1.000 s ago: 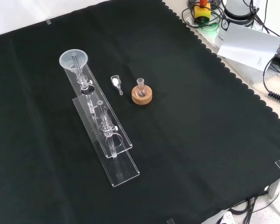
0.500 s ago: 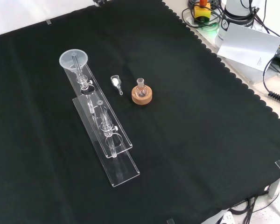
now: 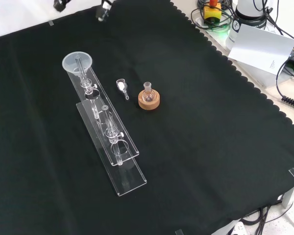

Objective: Pick up the funnel from the transparent funnel stand.

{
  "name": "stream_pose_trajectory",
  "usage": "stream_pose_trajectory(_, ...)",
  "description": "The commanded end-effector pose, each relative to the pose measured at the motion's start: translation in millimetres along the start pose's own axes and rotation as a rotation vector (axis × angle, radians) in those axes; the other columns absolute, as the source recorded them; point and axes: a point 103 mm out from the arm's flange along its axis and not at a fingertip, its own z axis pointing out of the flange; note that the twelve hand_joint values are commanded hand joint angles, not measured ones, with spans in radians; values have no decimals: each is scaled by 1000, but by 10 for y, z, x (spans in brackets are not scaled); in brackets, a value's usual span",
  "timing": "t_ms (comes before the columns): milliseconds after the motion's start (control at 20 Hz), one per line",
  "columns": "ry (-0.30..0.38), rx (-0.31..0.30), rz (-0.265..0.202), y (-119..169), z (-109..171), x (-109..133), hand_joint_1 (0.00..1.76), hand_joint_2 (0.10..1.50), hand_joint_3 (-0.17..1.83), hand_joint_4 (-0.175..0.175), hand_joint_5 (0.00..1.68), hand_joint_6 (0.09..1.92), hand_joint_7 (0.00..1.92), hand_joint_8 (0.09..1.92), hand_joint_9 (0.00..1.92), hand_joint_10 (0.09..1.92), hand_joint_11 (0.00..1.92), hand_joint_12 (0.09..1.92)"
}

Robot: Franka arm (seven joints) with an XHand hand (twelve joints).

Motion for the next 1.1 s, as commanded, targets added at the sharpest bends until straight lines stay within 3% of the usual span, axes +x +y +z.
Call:
stream_pose_trajectory(50, -57, 161, -101, 477, 241, 322, 556, 805, 247, -30, 202, 87, 22, 655, 221, 745, 71, 1432)
stream_pose_trajectory(300, -55, 183, -112, 581, 340, 356, 541, 754, 307, -29, 125, 87, 0, 553, 143, 759, 47, 1435)
stream_pose_trajectory(750, -66, 214, -141, 579, 444, 419, 492, 707, 299, -32, 100, 87, 0, 534, 123, 760, 36, 1438)
stream_pose_trajectory(1100, -116, 194, -137, 607, 503, 483, 466, 685, 284, -33, 52, 87, 0, 379, 95, 762, 28, 1441)
